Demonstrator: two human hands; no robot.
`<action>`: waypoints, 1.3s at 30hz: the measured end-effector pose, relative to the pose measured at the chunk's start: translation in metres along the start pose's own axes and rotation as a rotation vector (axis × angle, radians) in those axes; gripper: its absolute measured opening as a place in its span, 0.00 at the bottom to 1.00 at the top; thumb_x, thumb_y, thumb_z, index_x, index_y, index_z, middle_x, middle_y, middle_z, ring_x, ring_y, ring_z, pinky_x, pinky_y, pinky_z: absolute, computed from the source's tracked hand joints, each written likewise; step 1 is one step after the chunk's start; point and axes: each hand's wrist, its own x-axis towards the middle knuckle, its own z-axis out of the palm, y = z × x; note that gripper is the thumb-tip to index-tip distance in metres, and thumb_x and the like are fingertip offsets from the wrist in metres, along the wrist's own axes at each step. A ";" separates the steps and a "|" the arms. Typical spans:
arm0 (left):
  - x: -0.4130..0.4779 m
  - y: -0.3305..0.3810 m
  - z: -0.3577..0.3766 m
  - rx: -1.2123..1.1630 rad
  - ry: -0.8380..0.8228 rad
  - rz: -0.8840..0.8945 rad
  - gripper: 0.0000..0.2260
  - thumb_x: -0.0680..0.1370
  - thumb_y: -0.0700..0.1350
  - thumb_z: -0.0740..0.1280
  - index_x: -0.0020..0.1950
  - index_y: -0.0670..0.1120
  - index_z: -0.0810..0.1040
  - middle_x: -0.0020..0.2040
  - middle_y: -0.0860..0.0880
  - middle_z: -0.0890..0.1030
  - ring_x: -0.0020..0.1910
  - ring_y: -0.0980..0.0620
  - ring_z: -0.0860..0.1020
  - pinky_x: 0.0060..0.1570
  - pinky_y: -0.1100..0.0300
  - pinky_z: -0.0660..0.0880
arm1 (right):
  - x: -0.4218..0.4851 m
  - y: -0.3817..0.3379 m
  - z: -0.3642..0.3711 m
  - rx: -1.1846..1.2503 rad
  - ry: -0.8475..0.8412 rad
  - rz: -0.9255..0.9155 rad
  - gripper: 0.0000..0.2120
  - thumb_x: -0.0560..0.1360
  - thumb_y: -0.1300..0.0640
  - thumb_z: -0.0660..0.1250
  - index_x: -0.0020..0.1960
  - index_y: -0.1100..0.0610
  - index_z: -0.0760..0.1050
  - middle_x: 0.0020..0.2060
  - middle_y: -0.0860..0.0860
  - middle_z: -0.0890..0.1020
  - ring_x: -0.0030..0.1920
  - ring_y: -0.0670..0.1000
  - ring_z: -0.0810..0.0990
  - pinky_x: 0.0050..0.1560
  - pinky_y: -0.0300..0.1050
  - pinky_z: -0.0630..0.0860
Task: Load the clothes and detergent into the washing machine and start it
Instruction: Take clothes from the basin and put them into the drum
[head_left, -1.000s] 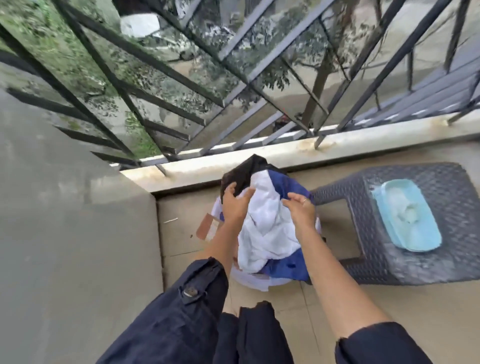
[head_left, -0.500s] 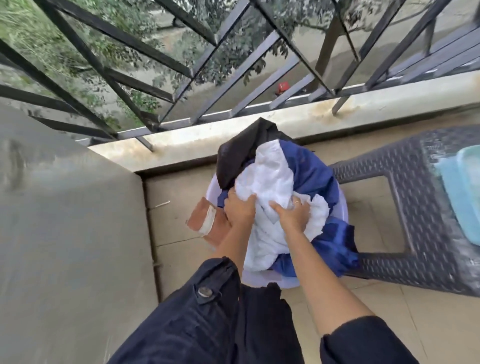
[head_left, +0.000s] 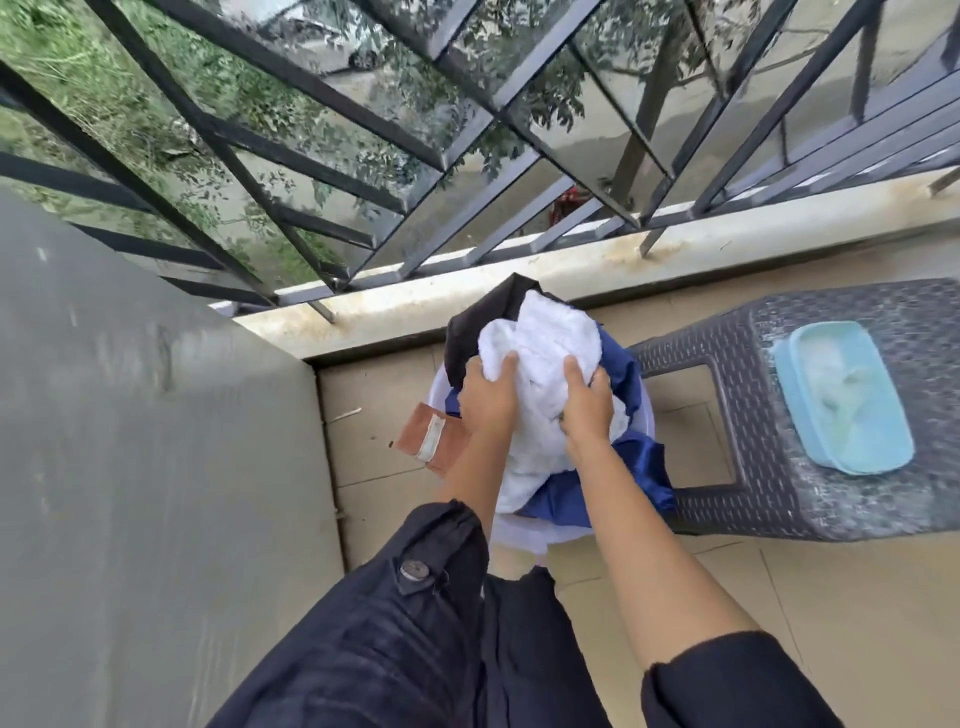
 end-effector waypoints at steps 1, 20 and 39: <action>-0.010 0.010 -0.004 -0.022 -0.005 0.007 0.23 0.78 0.57 0.61 0.69 0.45 0.68 0.61 0.48 0.76 0.60 0.47 0.74 0.58 0.56 0.70 | -0.009 -0.012 -0.004 0.009 -0.005 -0.016 0.25 0.77 0.45 0.61 0.68 0.57 0.67 0.64 0.54 0.75 0.63 0.56 0.74 0.65 0.56 0.72; -0.227 0.187 -0.111 -0.306 0.040 0.189 0.25 0.77 0.54 0.66 0.69 0.42 0.70 0.67 0.44 0.74 0.66 0.44 0.72 0.61 0.56 0.68 | -0.208 -0.219 -0.079 0.248 -0.085 -0.057 0.39 0.62 0.30 0.66 0.61 0.58 0.74 0.57 0.53 0.80 0.56 0.55 0.79 0.58 0.51 0.77; -0.315 0.228 -0.278 -0.594 0.129 0.241 0.32 0.74 0.54 0.69 0.72 0.40 0.65 0.65 0.46 0.73 0.64 0.45 0.73 0.63 0.52 0.72 | -0.382 -0.304 -0.032 0.197 -0.382 -0.199 0.32 0.68 0.36 0.69 0.60 0.60 0.75 0.53 0.53 0.80 0.51 0.54 0.80 0.46 0.44 0.79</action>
